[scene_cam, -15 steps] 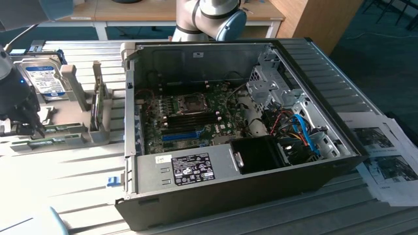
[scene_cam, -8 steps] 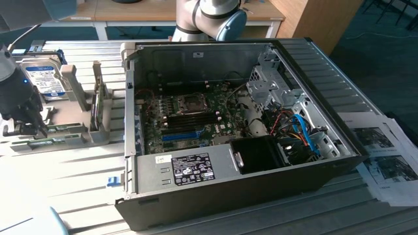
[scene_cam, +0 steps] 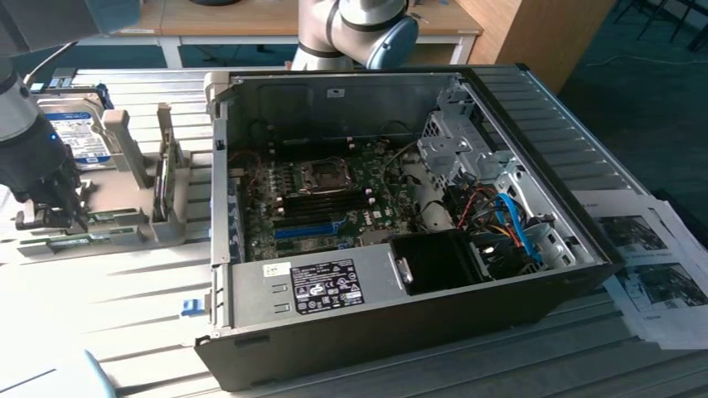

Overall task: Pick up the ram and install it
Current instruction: 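Pick up the ram and move it above insertion slot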

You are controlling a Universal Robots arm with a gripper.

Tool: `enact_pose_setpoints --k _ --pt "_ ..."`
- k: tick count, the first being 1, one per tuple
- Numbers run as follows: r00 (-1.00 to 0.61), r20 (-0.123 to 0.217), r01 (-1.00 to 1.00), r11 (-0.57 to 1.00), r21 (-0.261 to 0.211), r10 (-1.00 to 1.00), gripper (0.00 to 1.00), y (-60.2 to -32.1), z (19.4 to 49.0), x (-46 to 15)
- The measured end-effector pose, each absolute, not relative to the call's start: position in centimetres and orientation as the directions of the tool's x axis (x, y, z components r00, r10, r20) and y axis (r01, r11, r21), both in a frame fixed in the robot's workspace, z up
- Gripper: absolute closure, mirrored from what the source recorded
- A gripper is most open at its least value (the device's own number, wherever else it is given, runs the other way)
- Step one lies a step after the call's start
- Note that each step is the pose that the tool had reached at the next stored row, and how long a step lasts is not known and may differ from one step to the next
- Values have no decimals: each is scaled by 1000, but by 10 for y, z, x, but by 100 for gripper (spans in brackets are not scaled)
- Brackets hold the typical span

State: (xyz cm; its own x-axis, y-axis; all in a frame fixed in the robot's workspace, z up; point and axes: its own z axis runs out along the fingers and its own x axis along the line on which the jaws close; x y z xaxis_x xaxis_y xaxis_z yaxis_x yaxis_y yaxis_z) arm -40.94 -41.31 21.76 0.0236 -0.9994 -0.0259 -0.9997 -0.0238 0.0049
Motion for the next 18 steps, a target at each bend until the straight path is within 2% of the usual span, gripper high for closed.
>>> enact_pose_setpoints --k 18 --pt "24 -26 -1000 -24 6 -999 75 -415 218 -402"
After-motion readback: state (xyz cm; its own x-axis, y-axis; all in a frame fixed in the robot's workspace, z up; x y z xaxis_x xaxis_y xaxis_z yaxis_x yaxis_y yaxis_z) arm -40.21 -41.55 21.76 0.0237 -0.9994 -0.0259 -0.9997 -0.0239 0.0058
